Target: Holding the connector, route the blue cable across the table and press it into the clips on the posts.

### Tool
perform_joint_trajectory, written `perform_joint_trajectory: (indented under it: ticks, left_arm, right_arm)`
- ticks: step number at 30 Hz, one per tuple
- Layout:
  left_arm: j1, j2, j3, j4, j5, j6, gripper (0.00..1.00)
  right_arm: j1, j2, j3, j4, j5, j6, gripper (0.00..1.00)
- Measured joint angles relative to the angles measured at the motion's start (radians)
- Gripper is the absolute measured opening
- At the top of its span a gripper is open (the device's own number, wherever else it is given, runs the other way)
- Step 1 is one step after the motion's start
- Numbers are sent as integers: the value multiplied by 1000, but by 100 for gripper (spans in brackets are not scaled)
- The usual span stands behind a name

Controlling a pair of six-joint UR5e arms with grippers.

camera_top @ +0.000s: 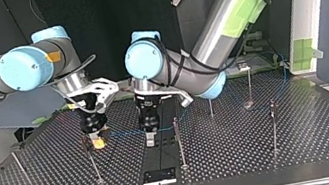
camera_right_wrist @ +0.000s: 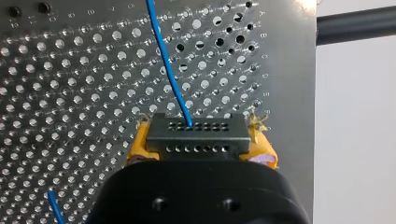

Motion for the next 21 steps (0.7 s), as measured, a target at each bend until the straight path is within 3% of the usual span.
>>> perform_joint_trajectory:
  ticks: [5,6,11,12,13,14,15,16,17,18,21]
  left_arm:
    - [-2,-3,2,-12,-13,-5,100]
    - [-3,-3,2,-13,-17,-5,84]
    - [-7,-3,3,-14,-27,-6,84]
    - [-8,-3,3,-14,-28,-6,36]
    - [-8,-3,3,-14,-28,-6,28]
    - [-9,-3,3,-13,-29,-6,28]
    - [-10,-3,3,-10,-31,-7,17]
    - [-11,-3,3,-3,-36,-9,11]
    - [-12,-3,3,1,-40,-10,11]
    - [-13,-2,3,5,-43,-12,2]
    - [-14,-2,3,13,-55,-16,2]
  right_arm:
    - [0,0,0,0,0,0,0]
    - [0,0,0,0,0,-1,0]
    - [0,0,0,0,0,-1,0]
    - [0,0,0,0,0,-1,0]
    - [0,0,0,0,0,-1,0]
    - [0,0,0,0,0,-1,0]
    - [0,0,0,0,0,-1,0]
    - [0,0,0,0,0,-1,0]
    - [0,0,0,0,0,-1,0]
    - [0,0,1,1,0,-1,0]
    - [0,0,0,1,0,-1,0]
